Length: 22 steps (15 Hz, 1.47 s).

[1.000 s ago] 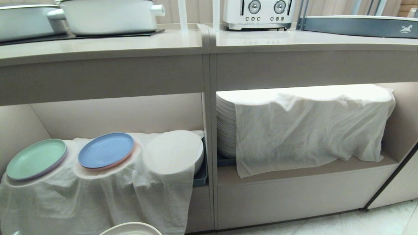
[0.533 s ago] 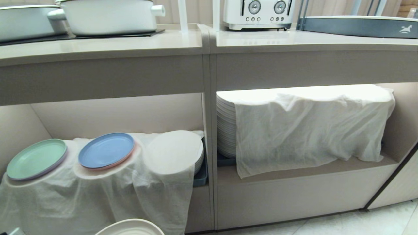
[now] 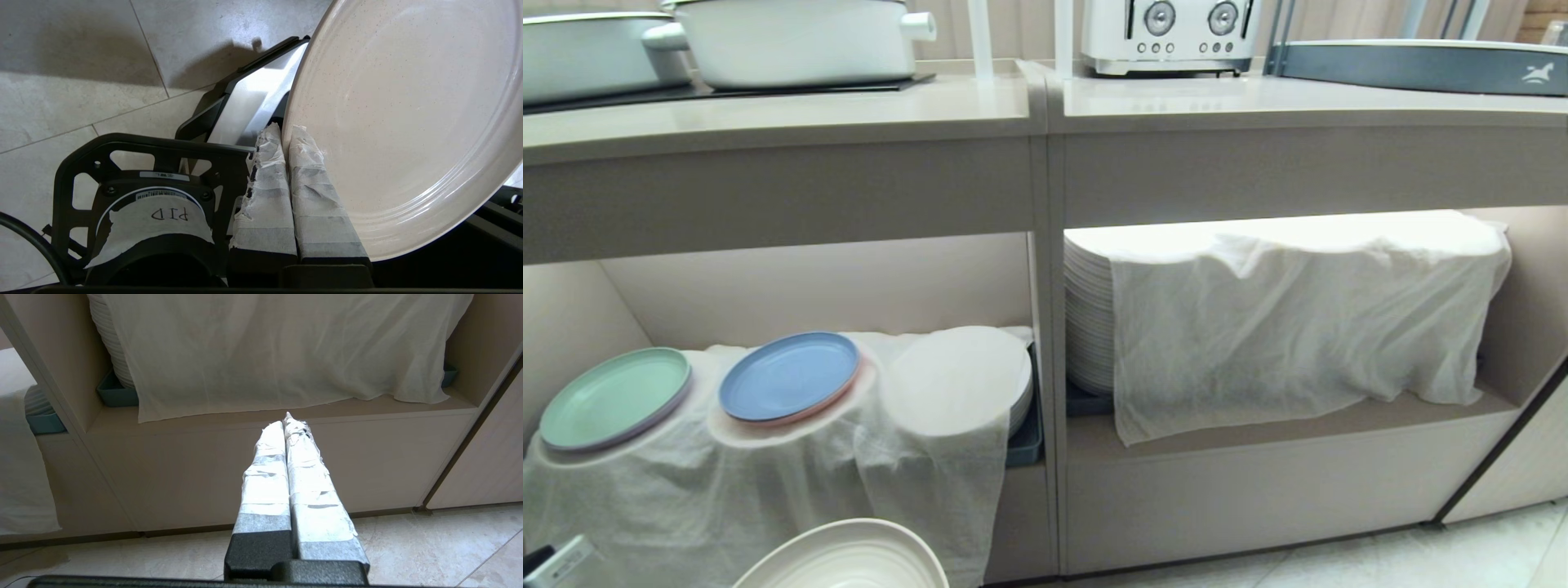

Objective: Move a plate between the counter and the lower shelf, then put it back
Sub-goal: Put the plate in the cupboard

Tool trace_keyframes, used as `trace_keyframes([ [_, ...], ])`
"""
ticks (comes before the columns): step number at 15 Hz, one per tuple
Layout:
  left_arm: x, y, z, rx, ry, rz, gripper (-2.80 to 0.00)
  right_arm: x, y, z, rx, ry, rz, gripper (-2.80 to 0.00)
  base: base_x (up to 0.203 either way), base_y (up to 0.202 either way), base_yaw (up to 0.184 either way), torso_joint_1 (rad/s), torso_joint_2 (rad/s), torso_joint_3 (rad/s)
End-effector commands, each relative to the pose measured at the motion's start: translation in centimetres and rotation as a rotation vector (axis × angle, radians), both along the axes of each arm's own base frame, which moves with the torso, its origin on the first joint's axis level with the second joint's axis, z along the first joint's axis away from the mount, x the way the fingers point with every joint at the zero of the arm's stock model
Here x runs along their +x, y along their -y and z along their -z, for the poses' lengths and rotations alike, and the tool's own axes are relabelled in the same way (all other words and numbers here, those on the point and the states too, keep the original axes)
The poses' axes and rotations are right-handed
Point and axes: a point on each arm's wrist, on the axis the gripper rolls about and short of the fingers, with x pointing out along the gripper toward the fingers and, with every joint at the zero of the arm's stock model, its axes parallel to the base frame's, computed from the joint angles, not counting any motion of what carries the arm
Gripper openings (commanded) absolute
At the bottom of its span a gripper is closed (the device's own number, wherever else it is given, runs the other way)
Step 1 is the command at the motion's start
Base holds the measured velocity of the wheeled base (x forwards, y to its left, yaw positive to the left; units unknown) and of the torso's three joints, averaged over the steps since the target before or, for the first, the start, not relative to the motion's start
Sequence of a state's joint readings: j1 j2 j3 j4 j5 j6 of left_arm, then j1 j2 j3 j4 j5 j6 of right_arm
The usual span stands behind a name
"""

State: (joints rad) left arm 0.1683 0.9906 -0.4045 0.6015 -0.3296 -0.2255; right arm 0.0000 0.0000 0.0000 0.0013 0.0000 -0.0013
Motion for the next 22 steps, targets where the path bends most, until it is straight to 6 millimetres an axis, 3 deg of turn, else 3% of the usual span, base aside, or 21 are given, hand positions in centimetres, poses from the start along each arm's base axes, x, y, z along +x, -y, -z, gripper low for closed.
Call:
trace_keyframes([
  [1,0.8,-0.1,-0.2,-0.007,-0.026,-0.001,-2.80,0.0,0.0,0.0,0.000,0.000,0.000,-2.80,0.000,0.000,0.000,0.000,0.00,0.000],
  [10,5.7,-0.9,0.3,-0.028,-0.051,0.010,-2.80,0.0,0.0,0.0,0.000,0.000,0.000,-2.80,0.000,0.000,0.000,0.000,0.00,0.000],
  [18,13.9,0.6,0.4,-0.064,-0.047,0.022,-2.80,0.0,0.0,0.0,0.000,0.000,0.000,-2.80,0.000,0.000,0.000,0.000,0.00,0.000],
  [22,16.7,1.7,1.6,-0.069,-0.048,-0.018,-2.80,0.0,0.0,0.0,0.000,0.000,0.000,-2.80,0.000,0.000,0.000,0.000,0.00,0.000],
])
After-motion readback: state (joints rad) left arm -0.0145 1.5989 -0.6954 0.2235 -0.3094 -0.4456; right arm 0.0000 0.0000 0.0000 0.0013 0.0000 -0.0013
